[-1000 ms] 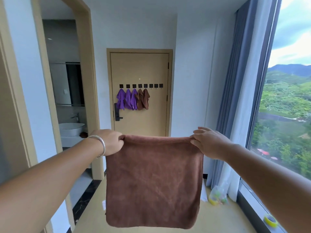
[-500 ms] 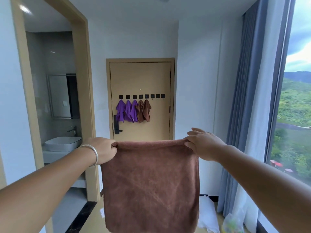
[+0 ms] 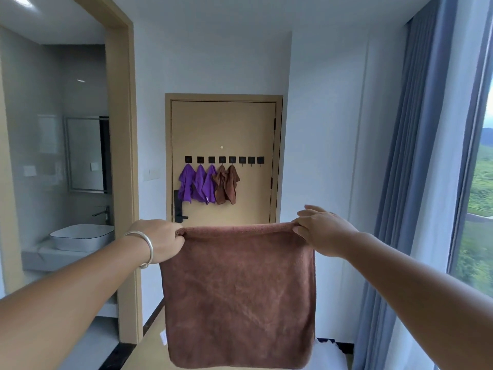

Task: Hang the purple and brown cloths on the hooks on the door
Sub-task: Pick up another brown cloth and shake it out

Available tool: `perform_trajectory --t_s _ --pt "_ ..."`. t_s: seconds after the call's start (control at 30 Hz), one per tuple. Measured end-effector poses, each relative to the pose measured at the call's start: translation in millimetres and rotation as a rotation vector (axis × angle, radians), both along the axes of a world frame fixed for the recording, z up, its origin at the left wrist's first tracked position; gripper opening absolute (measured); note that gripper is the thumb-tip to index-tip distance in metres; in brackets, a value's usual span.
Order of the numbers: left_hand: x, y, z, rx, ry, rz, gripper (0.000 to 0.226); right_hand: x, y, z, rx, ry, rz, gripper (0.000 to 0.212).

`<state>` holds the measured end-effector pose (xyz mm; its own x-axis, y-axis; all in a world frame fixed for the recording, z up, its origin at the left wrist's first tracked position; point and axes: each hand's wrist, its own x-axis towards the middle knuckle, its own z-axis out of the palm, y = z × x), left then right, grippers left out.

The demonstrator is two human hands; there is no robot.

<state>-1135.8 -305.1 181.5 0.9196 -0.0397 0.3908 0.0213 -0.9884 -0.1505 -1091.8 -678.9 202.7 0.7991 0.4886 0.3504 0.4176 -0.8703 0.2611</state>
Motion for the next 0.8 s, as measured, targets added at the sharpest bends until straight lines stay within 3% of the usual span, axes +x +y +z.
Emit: perform_trajectory --t_s 0.23,0.4,0.6,0.8 --pt "109 49 -4 -0.016 0.001 -0.044 0.026 99 49 0 -0.034 0.057 0.000 0.040" --pt "184 86 10 0.003 -0.049 -0.063 0.026 167 87 6 -0.070 -0.006 -0.040 0.037" --pt "258 120 14 -0.013 -0.044 -0.090 0.024 234 119 -1 0.107 0.024 -0.085 0.036" --pt "328 137 0 -0.016 -0.003 -0.099 0.025 304 135 -12 0.136 0.041 -0.078 0.037"
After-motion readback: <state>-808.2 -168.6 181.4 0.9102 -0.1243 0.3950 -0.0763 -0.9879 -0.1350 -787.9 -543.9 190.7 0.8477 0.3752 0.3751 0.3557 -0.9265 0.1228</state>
